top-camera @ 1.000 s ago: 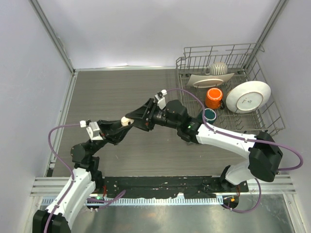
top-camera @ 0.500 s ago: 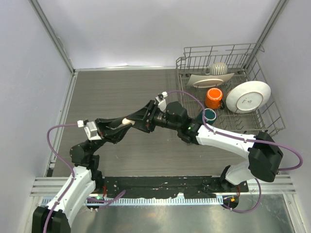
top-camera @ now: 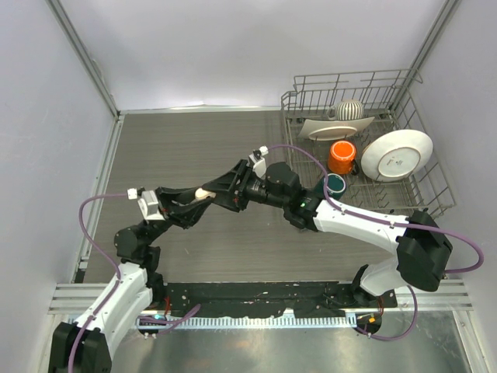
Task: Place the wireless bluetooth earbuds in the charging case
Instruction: Adjust the charging case.
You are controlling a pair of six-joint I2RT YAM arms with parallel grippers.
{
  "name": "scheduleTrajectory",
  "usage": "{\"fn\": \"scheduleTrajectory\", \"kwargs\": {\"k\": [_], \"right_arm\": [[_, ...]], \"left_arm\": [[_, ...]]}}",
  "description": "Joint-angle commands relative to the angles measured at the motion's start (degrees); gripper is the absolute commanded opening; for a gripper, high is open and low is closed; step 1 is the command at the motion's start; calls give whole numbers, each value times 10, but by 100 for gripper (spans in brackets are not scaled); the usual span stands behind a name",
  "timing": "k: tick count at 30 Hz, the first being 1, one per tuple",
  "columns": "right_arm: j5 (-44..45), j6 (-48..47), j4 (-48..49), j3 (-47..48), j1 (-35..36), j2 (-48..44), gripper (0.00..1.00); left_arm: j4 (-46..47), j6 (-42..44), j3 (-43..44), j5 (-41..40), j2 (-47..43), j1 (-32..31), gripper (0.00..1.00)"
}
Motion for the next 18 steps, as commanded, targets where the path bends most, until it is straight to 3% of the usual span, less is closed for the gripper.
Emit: {"fn": "scheduleTrajectory", "kwargs": {"k": [1, 10, 11, 14, 18], "right_arm": [[7, 2, 39, 4, -1, -20, 1], [4, 4, 42, 4, -1, -20, 1], [4, 5, 42, 3, -1, -18, 1], [3, 11, 52, -6, 0, -20, 1], [10, 14, 66, -14, -1, -24, 1]], "left_arm": [[33, 2, 19, 0, 6, -5, 43], [34, 7, 20, -5, 11, -7, 31], [33, 8, 20, -9, 12, -7, 20], [33, 13, 18, -22, 16, -7, 0], [41, 13, 11, -40, 17, -7, 0]]}}
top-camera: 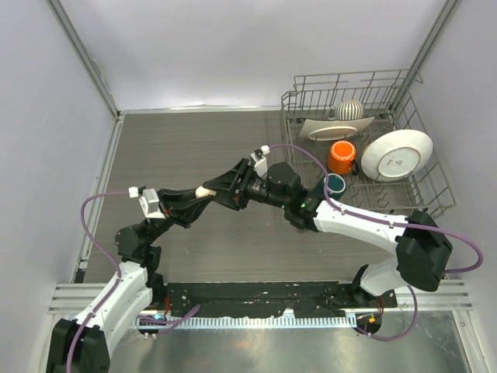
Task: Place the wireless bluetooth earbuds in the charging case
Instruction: Adjust the charging case.
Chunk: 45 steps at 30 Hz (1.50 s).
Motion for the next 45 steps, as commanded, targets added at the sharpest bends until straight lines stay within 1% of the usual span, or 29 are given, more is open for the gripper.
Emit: {"fn": "scheduleTrajectory", "kwargs": {"k": [1, 3, 7, 9, 12, 16, 17, 18, 19, 21, 22, 23, 24, 25, 27, 28, 29, 30, 31, 32, 33, 34, 35, 36, 39, 40, 42, 43, 45], "right_arm": [[7, 17, 47, -10, 1, -25, 1], [7, 23, 64, -15, 1, -24, 1], [1, 42, 112, -28, 1, -19, 1], [-3, 47, 124, -29, 1, -15, 1], [-2, 48, 132, -29, 1, -15, 1], [-5, 48, 125, -29, 1, -14, 1], [-5, 48, 125, -29, 1, -13, 1], [-6, 48, 125, -29, 1, -12, 1], [-6, 49, 129, -29, 1, -12, 1], [-6, 47, 129, -29, 1, -13, 1], [-7, 39, 128, -28, 1, -15, 4], [-9, 35, 125, -27, 1, -15, 10], [-10, 30, 123, -26, 1, -16, 18], [-14, 25, 118, -25, 1, -18, 33], [-18, -15, 96, -20, -5, -22, 45], [-19, -36, 85, -19, -7, -25, 57], [-17, -75, 79, -19, -13, -37, 62], [-14, -94, 65, -18, -16, -42, 66], [-9, -113, 32, -14, -19, -50, 74], [0, -134, 16, -10, -22, -62, 76], [6, -176, -5, -6, -29, -68, 77], [10, -192, -39, 0, -35, -75, 79], [17, -214, -46, 1, -39, -85, 79], [22, -253, -54, 3, -44, -91, 80], [43, -307, -90, 7, -56, -113, 81], [50, -341, -106, 7, -57, -120, 81], [61, -382, -117, 4, -60, -134, 80], [61, -427, -127, 5, -62, -139, 81], [65, -465, -145, 9, -64, -151, 80]], "left_arm": [[43, 22, 10, -26, 6, 0, 0], [47, 16, 11, -29, 10, -1, 0], [97, -14, -2, -62, 20, 0, 1], [102, -19, -2, -62, 24, 0, 10], [102, -25, 2, -62, 27, -1, 16], [102, -24, 4, -60, 30, -1, 16], [102, -25, 4, -56, 34, 0, 15], [102, -24, 6, -53, 35, 0, 10], [101, -24, 7, -51, 37, 0, 2], [101, -24, 10, -35, 45, 0, 0], [101, -24, 11, -34, 48, -1, 0], [102, -25, 10, -34, 49, 0, 0], [104, -25, 12, -33, 49, -1, 0], [105, -25, 11, -31, 48, -1, 0], [107, -24, 14, -19, 44, -2, 0], [111, -23, 13, -17, 42, -1, 0], [115, -21, 12, -15, 41, -1, 0], [121, -19, 12, -11, 37, -1, 0], [121, -14, 12, -11, 33, -1, 0], [121, -12, 12, -10, 29, -1, 0], [121, -10, 12, -10, 26, -1, 0], [119, -7, 11, -11, 20, -1, 0], [117, -5, 10, -11, 14, -1, 0], [111, -2, 10, -11, 11, -2, 0], [99, 13, 7, -13, -3, -1, 0], [97, 15, 6, -13, -9, -1, 0], [96, 15, 6, -5, -12, -1, 0], [96, 14, 6, 1, -16, -1, 0], [96, 13, 4, 12, -27, -1, 0]]}}
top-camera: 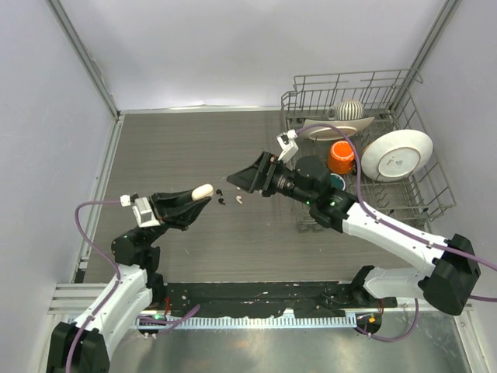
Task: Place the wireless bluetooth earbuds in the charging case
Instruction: Adjust the charging case, then open the charging case.
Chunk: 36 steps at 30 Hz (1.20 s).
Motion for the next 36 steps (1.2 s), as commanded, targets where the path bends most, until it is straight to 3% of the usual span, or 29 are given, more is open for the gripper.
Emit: {"fn": "scheduleTrajectory", "kwargs": {"k": [1, 15, 20, 36], "right_arm": [[22, -182, -51, 31, -4, -36, 81], [-41, -424, -207, 131, -5, -54, 81], [-34, -443, -221, 141, -5, -54, 81], [-138, -493, -251, 184, -4, -14, 80]], "left_arm": [[17, 15, 2, 18, -23, 2, 0], [47, 15, -34, -19, -71, 2, 0], [68, 7, -55, -72, -79, 2, 0], [102, -18, -60, -34, -65, 2, 0]]}}
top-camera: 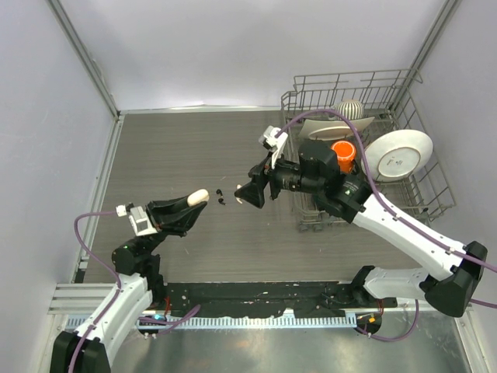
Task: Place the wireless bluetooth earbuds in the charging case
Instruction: Open the charging case.
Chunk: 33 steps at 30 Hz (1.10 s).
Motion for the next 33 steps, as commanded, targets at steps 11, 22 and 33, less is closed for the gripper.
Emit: {"fn": "scheduleTrajectory", "kwargs": {"k": [11, 22, 33], "right_arm": [[-102, -2, 31, 49, 7, 29, 80], [-98, 1, 56, 75, 44, 75, 80], [-73, -4, 43, 99, 66, 122, 80]], "left_arm": [[66, -10, 7, 36, -9, 2, 0], [67, -25, 34, 71, 17, 2, 0], [88, -41, 41, 87, 32, 1, 0]]}}
